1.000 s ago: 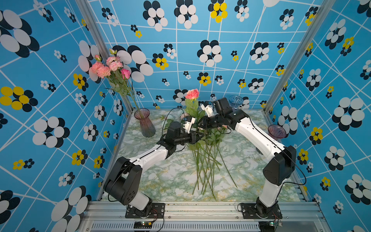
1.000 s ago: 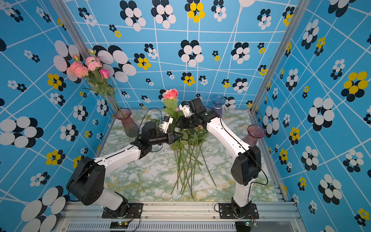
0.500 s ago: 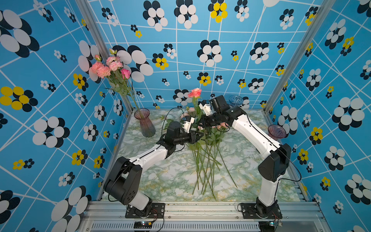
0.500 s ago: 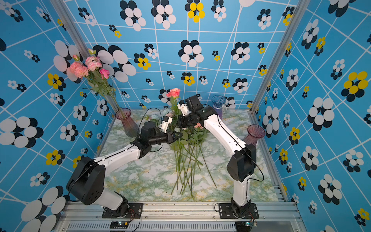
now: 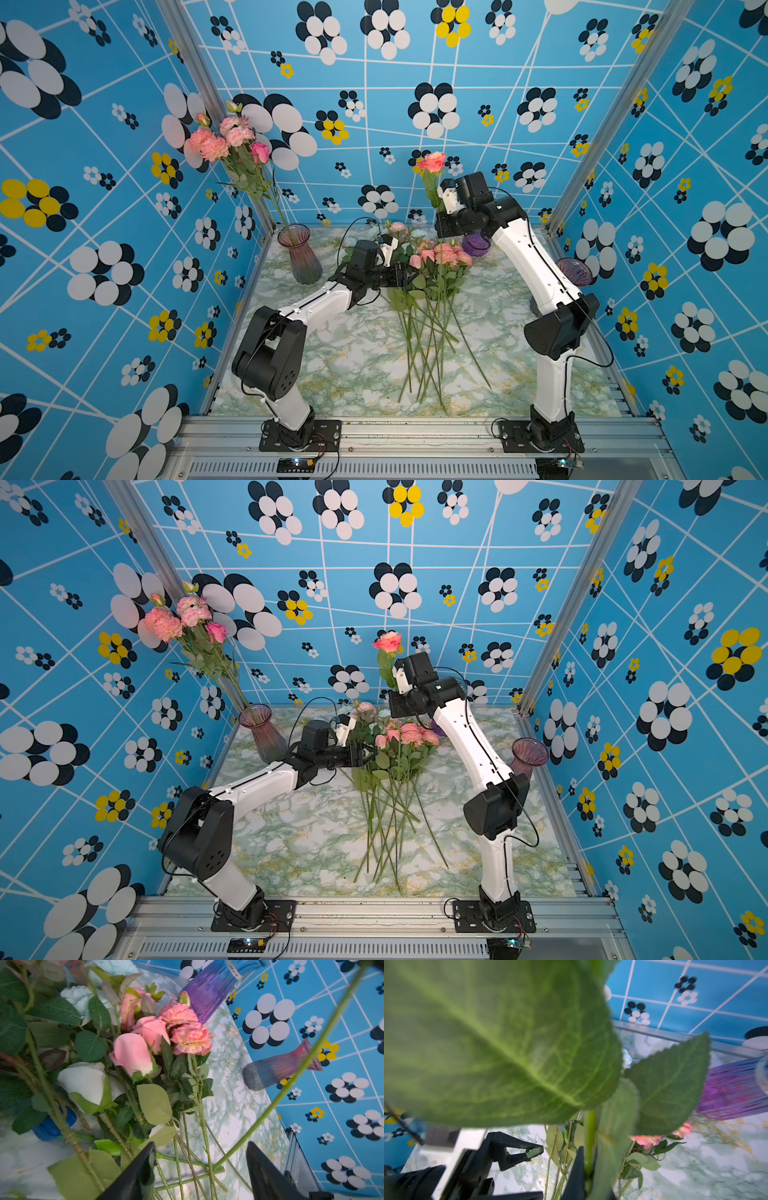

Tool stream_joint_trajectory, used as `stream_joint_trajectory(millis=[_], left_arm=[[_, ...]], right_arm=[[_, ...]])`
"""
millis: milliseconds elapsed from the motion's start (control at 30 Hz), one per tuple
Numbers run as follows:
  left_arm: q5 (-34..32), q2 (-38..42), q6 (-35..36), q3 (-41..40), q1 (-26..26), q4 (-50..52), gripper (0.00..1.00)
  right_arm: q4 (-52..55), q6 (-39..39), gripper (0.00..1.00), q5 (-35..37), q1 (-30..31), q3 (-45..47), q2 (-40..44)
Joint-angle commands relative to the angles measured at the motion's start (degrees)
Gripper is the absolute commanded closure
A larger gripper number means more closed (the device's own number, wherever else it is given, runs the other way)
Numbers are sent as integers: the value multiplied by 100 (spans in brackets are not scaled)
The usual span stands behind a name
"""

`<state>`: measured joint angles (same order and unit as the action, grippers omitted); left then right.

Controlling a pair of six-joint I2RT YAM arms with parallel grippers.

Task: Place the pink flowers into the vase
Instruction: Place the flower in the vase.

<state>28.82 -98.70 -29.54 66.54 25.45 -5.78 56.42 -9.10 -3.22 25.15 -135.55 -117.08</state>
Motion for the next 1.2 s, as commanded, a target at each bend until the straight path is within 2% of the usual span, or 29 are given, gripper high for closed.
stream_joint_trajectory(millis=[0, 200, 600, 833, 967, 1167], left_arm=[[-527, -364, 209, 498, -10, 699, 21], [-750, -989, 120, 996, 54, 638, 12], [-1528, -1827, 256, 2059, 223, 1444, 8], [-2704, -2110, 1354, 2694, 582, 2154, 3], [-2720, -2281, 1429, 2785, 604, 2206, 2], [-2674, -2396, 1488, 2867, 602, 2312, 0]], right_arm=[[221, 95, 100, 785, -219, -460, 168], [11, -16, 100, 1664, -449, -1279, 259], [-1929, 565, 100, 3136, -545, -1291, 888], [-2870, 1074, 100, 3497, -604, -1400, 715], [-2865, 1049, 100, 3457, -776, -1760, 374], [-3116, 1037, 100, 3290, -1004, -1822, 105]])
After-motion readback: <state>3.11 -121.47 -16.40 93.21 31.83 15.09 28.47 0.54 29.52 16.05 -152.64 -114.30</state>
